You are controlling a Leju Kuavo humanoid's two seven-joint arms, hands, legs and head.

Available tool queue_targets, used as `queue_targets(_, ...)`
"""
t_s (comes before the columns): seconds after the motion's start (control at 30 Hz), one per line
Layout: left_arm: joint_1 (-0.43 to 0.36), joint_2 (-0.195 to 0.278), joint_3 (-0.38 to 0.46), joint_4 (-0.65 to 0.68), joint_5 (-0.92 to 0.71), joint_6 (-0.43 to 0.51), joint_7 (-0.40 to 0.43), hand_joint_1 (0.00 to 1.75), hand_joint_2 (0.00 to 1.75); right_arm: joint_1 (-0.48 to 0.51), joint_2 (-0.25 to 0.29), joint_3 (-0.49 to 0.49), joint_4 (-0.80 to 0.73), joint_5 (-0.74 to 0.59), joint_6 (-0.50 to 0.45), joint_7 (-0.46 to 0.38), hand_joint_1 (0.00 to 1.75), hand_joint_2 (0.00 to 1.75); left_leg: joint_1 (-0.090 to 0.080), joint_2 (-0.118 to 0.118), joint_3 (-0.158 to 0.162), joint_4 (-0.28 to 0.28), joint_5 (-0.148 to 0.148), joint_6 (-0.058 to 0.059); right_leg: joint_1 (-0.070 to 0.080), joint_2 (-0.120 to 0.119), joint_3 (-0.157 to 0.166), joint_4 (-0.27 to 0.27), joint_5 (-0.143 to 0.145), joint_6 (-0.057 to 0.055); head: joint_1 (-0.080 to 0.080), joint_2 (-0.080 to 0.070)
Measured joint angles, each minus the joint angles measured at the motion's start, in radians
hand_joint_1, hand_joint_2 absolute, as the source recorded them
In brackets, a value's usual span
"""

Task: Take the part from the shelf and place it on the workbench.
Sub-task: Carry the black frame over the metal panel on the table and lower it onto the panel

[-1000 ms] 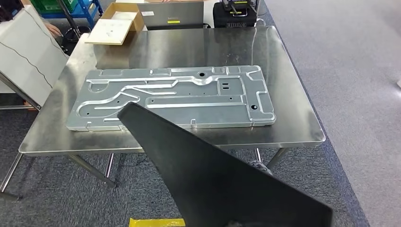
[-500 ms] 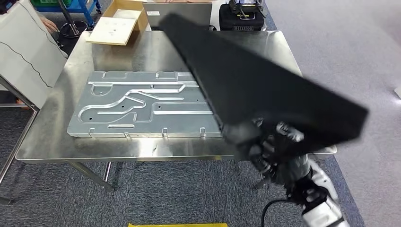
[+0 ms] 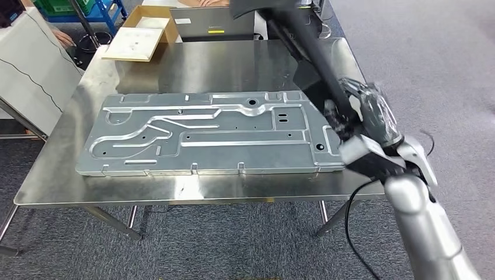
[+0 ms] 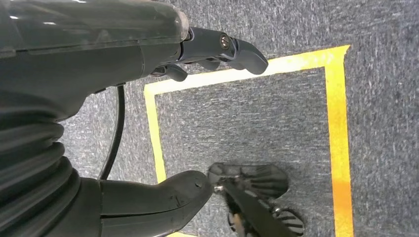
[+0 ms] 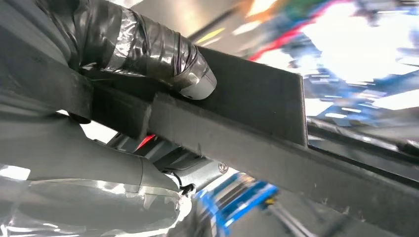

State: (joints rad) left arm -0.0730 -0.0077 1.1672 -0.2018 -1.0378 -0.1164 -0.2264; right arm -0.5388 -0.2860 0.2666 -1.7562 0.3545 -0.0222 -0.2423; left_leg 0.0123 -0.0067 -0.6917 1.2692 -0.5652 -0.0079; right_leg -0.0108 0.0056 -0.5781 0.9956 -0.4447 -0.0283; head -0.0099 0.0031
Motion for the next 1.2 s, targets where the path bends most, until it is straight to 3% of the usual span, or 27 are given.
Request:
queue_targets(0.07, -0.003, 0.001, -0.004, 0.0, -0.013, -0.003, 0.0, 0.0, 1.75, -0.075, 0.0, 0.03, 0.101, 0.157, -0.012, 0.025, 1.75, 1.75, 0.001, 0.003, 0.054, -0.137, 0.082, 0.002, 0.0, 0.0, 0.002, 0.005, -0.005, 0.005, 0.0, 0.0)
queue_targets(0.13, -0.008, 0.003, -0.012, 0.0, -0.026, -0.006, 0.001, 0.0, 1.75, -0.156, 0.003, 0.088, 0.208, 0.301, -0.015, 0.041, 1.75, 1.75, -0.001, 0.005, 0.097, -0.244, 0.123, 0.009, 0.003, 0.003, -0.001, 0.011, -0.008, 0.013, 0.0, 0.0)
queue_targets(0.23, -0.017, 0.004, -0.026, 0.0, -0.046, -0.014, 0.004, 0.0, 1.75, -0.269, 0.028, 0.21, 0.362, 0.439, 0.011, 0.042, 1.75, 1.75, -0.001, 0.004, 0.105, -0.269, 0.125, 0.022, 0.007, 0.005, -0.008, 0.011, -0.006, 0.026, 0.0, 0.0)
queue_targets(0.3, -0.027, 0.005, -0.036, 0.0, -0.057, -0.02, 0.005, 0.0, 1.75, -0.335, 0.059, 0.293, 0.46, 0.483, 0.028, 0.031, 1.75, 1.75, 0.004, 0.004, 0.107, -0.275, 0.13, 0.032, 0.006, 0.003, -0.022, 0.043, -0.029, 0.034, 0.0, 0.0)
queue_targets(0.4, -0.042, 0.005, -0.05, 0.0, -0.067, -0.023, 0.007, 0.0, 1.75, -0.41, 0.114, 0.397, 0.587, 0.515, 0.034, 0.017, 1.75, 1.75, 0.006, 0.004, 0.109, -0.277, 0.13, 0.041, 0.002, 0.0, -0.112, 0.231, -0.115, 0.043, 0.0, 0.0)
queue_targets(0.43, -0.045, 0.005, -0.053, 0.0, -0.068, -0.024, 0.007, 0.0, 1.75, -0.423, 0.129, 0.426, 0.622, 0.521, 0.032, 0.016, 1.75, 1.75, 0.006, 0.002, 0.11, -0.277, 0.129, 0.041, 0.0, 0.0, -0.144, 0.29, -0.131, 0.045, 0.0, 0.0)
queue_targets(0.47, -0.046, 0.005, -0.056, 0.0, -0.07, -0.024, 0.007, 0.0, 1.75, -0.432, 0.141, 0.452, 0.652, 0.525, 0.03, 0.015, 1.75, 1.75, 0.007, 0.0, 0.113, -0.276, 0.127, 0.041, -0.002, -0.001, -0.16, 0.315, -0.126, 0.046, 0.0, 0.0)
queue_targets(0.5, -0.046, 0.005, -0.058, 0.0, -0.072, -0.024, 0.007, 0.0, 1.75, -0.438, 0.153, 0.473, 0.68, 0.527, 0.028, 0.012, 1.75, 1.75, 0.007, -0.003, 0.116, -0.275, 0.124, 0.041, -0.003, -0.001, -0.157, 0.298, -0.101, 0.045, 0.0, 0.0)
queue_targets(0.57, -0.046, 0.004, -0.066, 0.0, -0.075, -0.03, 0.004, 0.0, 1.75, -0.45, 0.169, 0.5, 0.72, 0.527, 0.02, -0.001, 1.75, 1.75, 0.007, -0.01, 0.127, -0.274, 0.115, 0.036, -0.002, -0.001, -0.105, 0.166, -0.016, 0.036, 0.0, 0.0)
queue_targets(0.63, -0.048, 0.002, -0.073, 0.0, -0.08, -0.041, -0.007, 0.0, 1.75, -0.464, 0.185, 0.52, 0.758, 0.526, -0.004, -0.023, 1.75, 1.75, 0.004, -0.012, 0.132, -0.273, 0.109, 0.027, 0.005, -0.001, -0.058, 0.054, 0.03, 0.025, 0.0, 0.0)
queue_targets(0.7, -0.052, -0.001, -0.078, 0.0, -0.083, -0.051, -0.02, 0.0, 1.75, -0.468, 0.201, 0.536, 0.797, 0.522, -0.039, -0.048, 1.75, 1.75, 0.003, -0.012, 0.131, -0.276, 0.107, 0.016, 0.013, 0.0, -0.046, 0.026, 0.025, 0.017, 0.0, 0.0)
queue_targets(0.8, -0.056, -0.002, -0.091, 0.0, -0.089, -0.059, -0.038, 0.0, 1.75, -0.455, 0.218, 0.546, 0.852, 0.508, -0.089, -0.081, 1.75, 1.75, 0.004, -0.007, 0.127, -0.264, 0.091, 0.001, 0.005, -0.001, -0.031, 0.001, 0.024, 0.003, 0.0, 0.0)
queue_targets(0.87, -0.057, -0.001, -0.097, 0.0, -0.093, -0.061, -0.046, 0.0, 1.75, -0.444, 0.229, 0.547, 0.886, 0.501, -0.119, -0.094, 1.75, 1.75, 0.006, -0.001, 0.082, -0.167, 0.041, -0.006, 0.003, -0.002, -0.024, -0.006, 0.024, -0.007, 0.0, 0.0)
queue_targets(0.93, -0.057, -0.001, -0.1, 0.0, -0.095, -0.061, -0.05, 0.0, 1.75, -0.43, 0.238, 0.547, 0.918, 0.495, -0.132, -0.101, 1.75, 1.75, 0.006, 0.0, 0.008, -0.029, -0.009, -0.01, 0.006, -0.002, -0.023, -0.003, 0.021, -0.012, 0.0, 0.0)
queue_targets(0.97, -0.056, -0.001, -0.102, 0.0, -0.095, -0.062, -0.052, 0.0, 1.75, -0.421, 0.241, 0.547, 0.933, 0.492, -0.134, -0.103, 1.31, 1.31, 0.006, 0.0, -0.017, 0.008, -0.011, -0.011, 0.007, -0.002, -0.022, -0.002, 0.019, -0.013, 0.0, 0.0)
queue_targets(1.0, -0.056, -0.001, -0.104, 0.0, -0.096, -0.062, -0.054, 0.0, 1.75, -0.412, 0.244, 0.547, 0.95, 0.488, -0.135, -0.103, 0.87, 0.87, 0.006, 0.0, -0.022, 0.003, 0.009, -0.011, 0.008, -0.002, -0.02, -0.001, 0.016, -0.012, 0.0, 0.0)
queue_targets(1.07, -0.056, -0.001, -0.107, 0.0, -0.096, -0.064, -0.06, 0.0, 1.75, -0.396, 0.248, 0.547, 0.983, 0.483, -0.141, -0.102, 0.0, 0.0, 0.006, 0.0, 0.025, -0.117, 0.09, -0.006, 0.008, 0.0, -0.012, 0.002, 0.009, -0.009, 0.0, 0.0)
queue_targets(1.13, -0.057, 0.0, -0.11, 0.0, -0.096, -0.066, -0.069, 0.0, 1.75, -0.387, 0.251, 0.547, 1.018, 0.474, -0.153, -0.104, 0.0, 0.0, 0.003, -0.001, 0.083, -0.24, 0.139, 0.001, 0.011, 0.001, -0.008, 0.005, 0.003, -0.002, 0.0, 0.0)
queue_targets(1.2, -0.057, 0.0, -0.115, 0.0, -0.096, -0.069, -0.077, 0.0, 1.75, -0.377, 0.252, 0.547, 1.055, 0.462, -0.162, -0.111, 0.0, 0.0, -0.002, -0.001, 0.1, -0.273, 0.138, 0.007, 0.013, 0.001, -0.01, 0.006, 0.002, 0.005, 0.0, 0.0)
